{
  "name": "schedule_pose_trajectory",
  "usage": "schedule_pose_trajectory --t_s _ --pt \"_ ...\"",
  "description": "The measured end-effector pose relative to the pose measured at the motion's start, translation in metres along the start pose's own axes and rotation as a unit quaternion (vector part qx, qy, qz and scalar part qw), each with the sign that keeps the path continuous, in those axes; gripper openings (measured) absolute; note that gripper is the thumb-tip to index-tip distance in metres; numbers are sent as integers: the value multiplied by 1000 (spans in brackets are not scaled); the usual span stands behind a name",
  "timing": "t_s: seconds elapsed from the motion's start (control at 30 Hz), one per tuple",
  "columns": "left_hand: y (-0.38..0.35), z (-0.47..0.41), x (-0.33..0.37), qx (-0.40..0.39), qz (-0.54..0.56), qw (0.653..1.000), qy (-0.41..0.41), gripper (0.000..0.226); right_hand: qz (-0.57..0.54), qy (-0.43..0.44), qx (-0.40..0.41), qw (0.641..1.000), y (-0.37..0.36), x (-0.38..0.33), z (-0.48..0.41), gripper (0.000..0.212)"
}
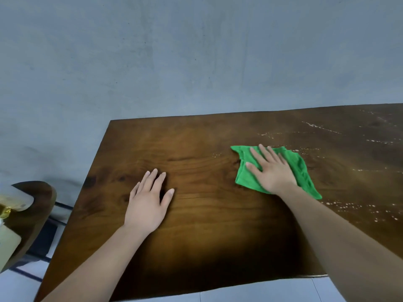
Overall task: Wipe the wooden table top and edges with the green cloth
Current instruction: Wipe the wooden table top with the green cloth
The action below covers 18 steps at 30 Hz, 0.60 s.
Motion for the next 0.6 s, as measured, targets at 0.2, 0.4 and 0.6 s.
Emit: schedule_pose_trajectory --t_s 0.2,0.4,0.6 --pt "-6 -42 38 4 -1 1000 11 80 -18 -127 25 991 5 7 -54 82" --pt "-9 -76 40 22 -18 999 37 71 -3 53 -14 998 -15 -122 -66 78" --pt "-19 -87 39 30 -25 998 49 72 14 197 -48 979 -29 -165 -75 76"
Point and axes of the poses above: each hand's wrist, its own z-axis away from the middle knuckle, its own y-axis out of the back of the hand, x = y × z, the point moved 1 cm from there along -z, towards the middle knuckle, and after that the axes turned 3 degrees about -z, right-handed, at the moved point
